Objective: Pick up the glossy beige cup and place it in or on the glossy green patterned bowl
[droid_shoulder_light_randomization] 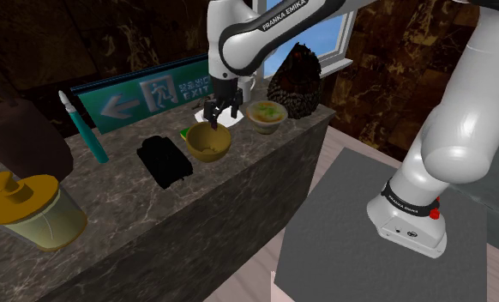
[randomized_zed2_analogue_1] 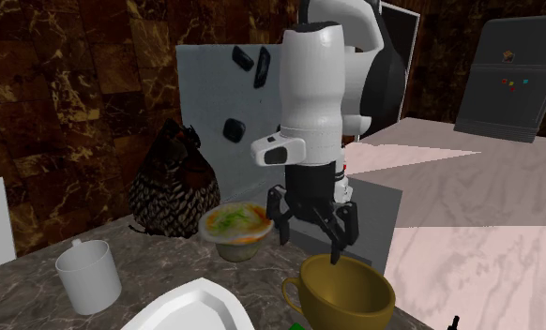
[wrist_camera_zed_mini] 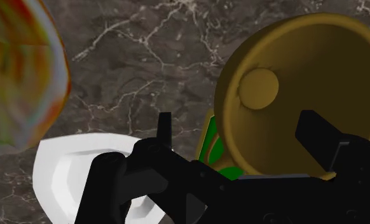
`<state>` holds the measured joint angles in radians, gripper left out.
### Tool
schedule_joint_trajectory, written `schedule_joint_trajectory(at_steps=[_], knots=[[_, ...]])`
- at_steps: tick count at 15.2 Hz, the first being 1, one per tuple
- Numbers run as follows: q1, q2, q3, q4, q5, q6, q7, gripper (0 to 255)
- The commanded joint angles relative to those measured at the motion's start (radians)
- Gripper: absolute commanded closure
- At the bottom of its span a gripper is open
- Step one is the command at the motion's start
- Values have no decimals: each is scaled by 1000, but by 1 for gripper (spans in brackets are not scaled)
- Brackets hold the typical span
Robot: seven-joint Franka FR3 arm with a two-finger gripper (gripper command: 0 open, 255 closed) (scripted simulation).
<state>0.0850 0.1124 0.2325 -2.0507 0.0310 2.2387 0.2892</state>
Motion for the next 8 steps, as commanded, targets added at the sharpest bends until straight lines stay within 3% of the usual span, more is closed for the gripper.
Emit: schedule_joint_trajectory(at_steps=[1, 8], knots=[[2, 17, 0, -6, -5, 23, 3, 0], [5, 54, -1, -25, -15, 78, 10, 0]])
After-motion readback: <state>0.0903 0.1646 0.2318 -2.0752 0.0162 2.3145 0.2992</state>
